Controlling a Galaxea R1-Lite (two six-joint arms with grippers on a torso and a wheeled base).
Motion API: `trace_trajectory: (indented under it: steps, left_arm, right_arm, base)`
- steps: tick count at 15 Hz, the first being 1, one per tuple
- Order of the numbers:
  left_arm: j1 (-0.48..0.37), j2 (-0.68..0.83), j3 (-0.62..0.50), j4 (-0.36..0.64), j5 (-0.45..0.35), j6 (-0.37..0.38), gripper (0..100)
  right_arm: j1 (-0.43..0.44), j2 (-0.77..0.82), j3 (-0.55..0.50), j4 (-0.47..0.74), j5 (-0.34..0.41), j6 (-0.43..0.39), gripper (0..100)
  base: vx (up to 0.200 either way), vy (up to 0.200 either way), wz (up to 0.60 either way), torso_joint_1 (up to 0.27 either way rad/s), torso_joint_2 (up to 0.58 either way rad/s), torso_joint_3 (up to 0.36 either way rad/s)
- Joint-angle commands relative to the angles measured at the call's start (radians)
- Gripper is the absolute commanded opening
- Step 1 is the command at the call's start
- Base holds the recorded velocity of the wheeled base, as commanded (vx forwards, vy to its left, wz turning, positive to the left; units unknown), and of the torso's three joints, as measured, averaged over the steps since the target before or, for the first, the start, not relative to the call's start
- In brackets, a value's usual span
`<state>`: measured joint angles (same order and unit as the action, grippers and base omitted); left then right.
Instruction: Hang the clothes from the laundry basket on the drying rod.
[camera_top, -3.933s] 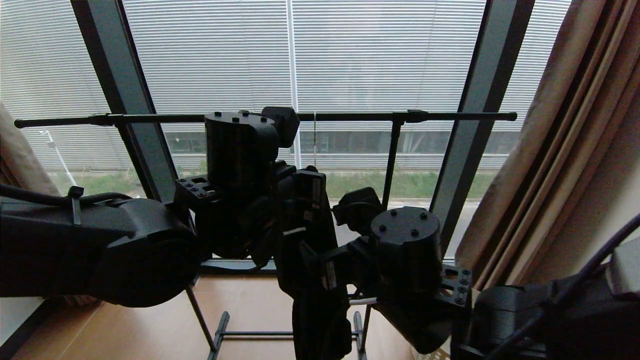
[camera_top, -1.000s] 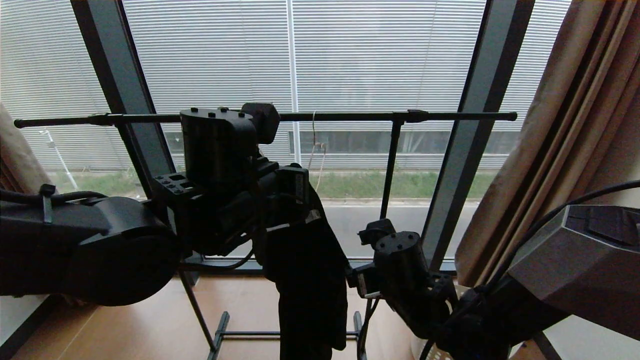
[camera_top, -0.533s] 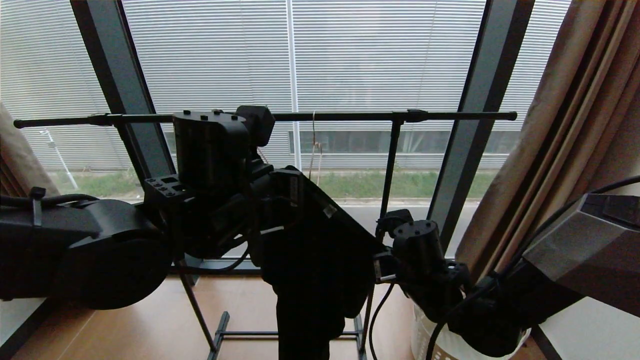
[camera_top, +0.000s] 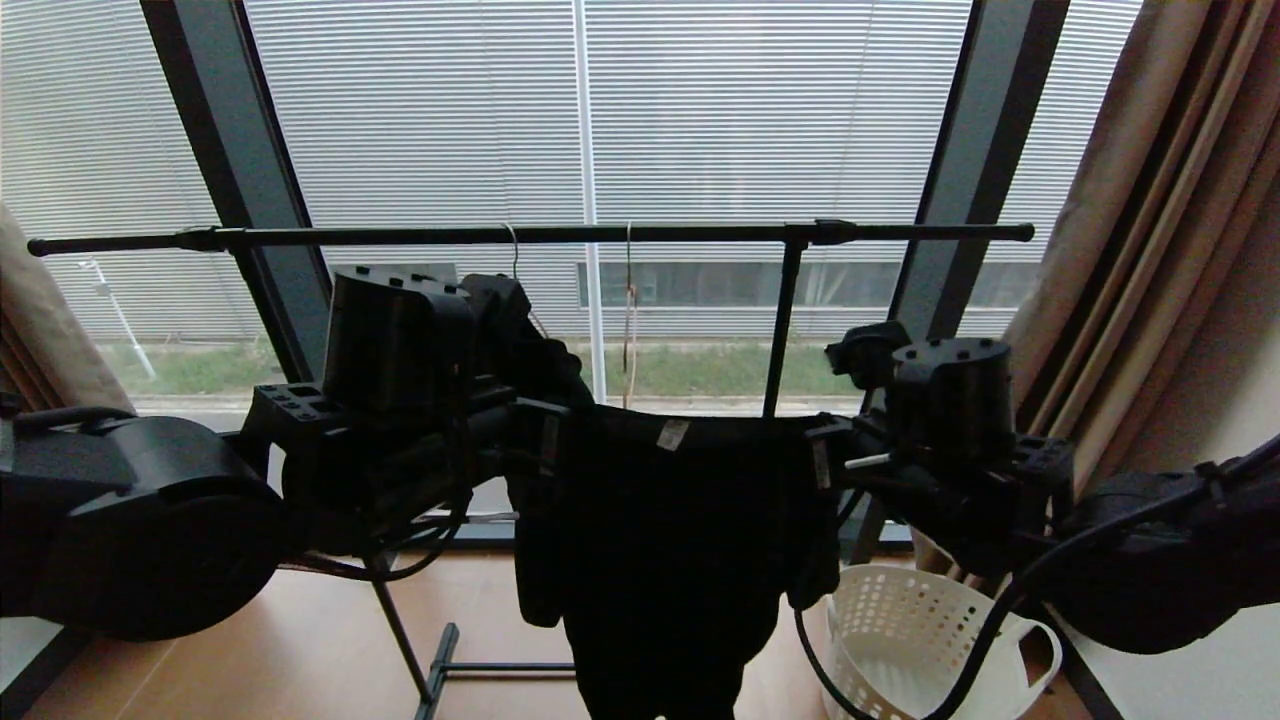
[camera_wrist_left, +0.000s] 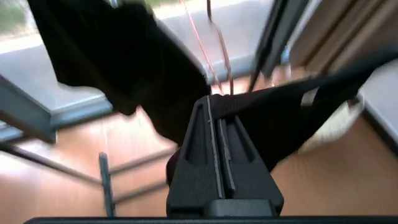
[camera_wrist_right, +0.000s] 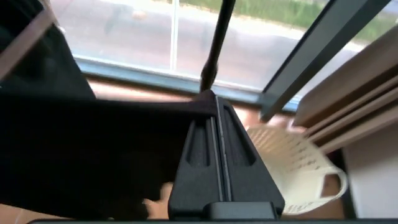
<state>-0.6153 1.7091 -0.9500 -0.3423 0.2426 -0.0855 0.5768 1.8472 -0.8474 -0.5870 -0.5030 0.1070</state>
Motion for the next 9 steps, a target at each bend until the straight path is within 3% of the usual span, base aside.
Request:
trace_trajectory:
  steps: [1,6,9]
  left_arm:
    - [0.002,-0.028,-0.004,0.048,-0.011,0.0,0]
    - [0.028,-0.074,-0.039,0.157,-0.104,0.0,0]
    - [0.051,-0.114,-0.019,0.16,-0.144,-0.017,0]
  right_arm:
    - [0.015,-0.111,-0.067,0.087,0.0,-0.052,0]
    - [0.113,-0.177,-0.245,0.374,-0.043,-0.199,0]
    - [0.126,-0.194,-0.268,0.414,-0.06,-0.201,0]
  base:
    - [0.0,0.0,0.0,0.0,0.0,0.0]
    - [0.0,0.0,0.0,0.0,0.0,0.0]
    - [0.0,0.0,0.0,0.0,0.0,0.0]
